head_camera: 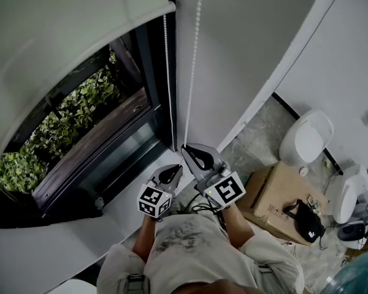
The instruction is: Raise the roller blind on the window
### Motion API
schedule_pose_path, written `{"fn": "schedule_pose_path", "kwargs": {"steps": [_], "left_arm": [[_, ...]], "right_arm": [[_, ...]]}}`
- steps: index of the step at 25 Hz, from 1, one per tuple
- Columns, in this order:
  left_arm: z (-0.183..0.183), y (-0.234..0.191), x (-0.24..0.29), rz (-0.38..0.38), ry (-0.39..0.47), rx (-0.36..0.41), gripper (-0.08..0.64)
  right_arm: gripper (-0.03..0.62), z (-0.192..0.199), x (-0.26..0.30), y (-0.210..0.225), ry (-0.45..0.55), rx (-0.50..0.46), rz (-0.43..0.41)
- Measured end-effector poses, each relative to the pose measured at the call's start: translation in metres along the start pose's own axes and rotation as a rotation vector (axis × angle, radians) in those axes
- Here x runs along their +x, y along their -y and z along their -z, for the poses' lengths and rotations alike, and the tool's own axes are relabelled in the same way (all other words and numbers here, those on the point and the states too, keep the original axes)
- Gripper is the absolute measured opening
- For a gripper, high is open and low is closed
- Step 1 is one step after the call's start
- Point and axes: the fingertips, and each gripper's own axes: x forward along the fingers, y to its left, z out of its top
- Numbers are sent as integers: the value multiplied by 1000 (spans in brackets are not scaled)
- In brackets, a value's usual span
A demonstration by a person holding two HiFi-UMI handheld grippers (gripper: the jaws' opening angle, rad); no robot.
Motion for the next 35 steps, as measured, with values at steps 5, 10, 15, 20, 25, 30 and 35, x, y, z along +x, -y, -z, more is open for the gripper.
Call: {"fn": "schedule_pose_path", "kwargs": {"steps": [5,10,15,20,25,30,35], "left_arm": [[-3,3,-5,0,-1,1,21],[-30,9,-16,7,54,12,53],[-85,11,-30,11,154,57,58],[-130,16,-39,34,222,99,71],[-175,25,-45,47,291,156,81],[-225,35,-47,58,373,231,85],[-251,41,-45,62,410,267,84]], "right_arm": [[12,-7,3,4,50,-8,2],[12,-3,2,6,33,-4,5],[12,-3,4,5,31,-13,-1],[12,-10,6,4,76,-20,2],[12,-10,6,3,78,-18,0],[12,-11,6,1,85,-21,-3],[12,-12,7,-2,82,-25,-6]]}}
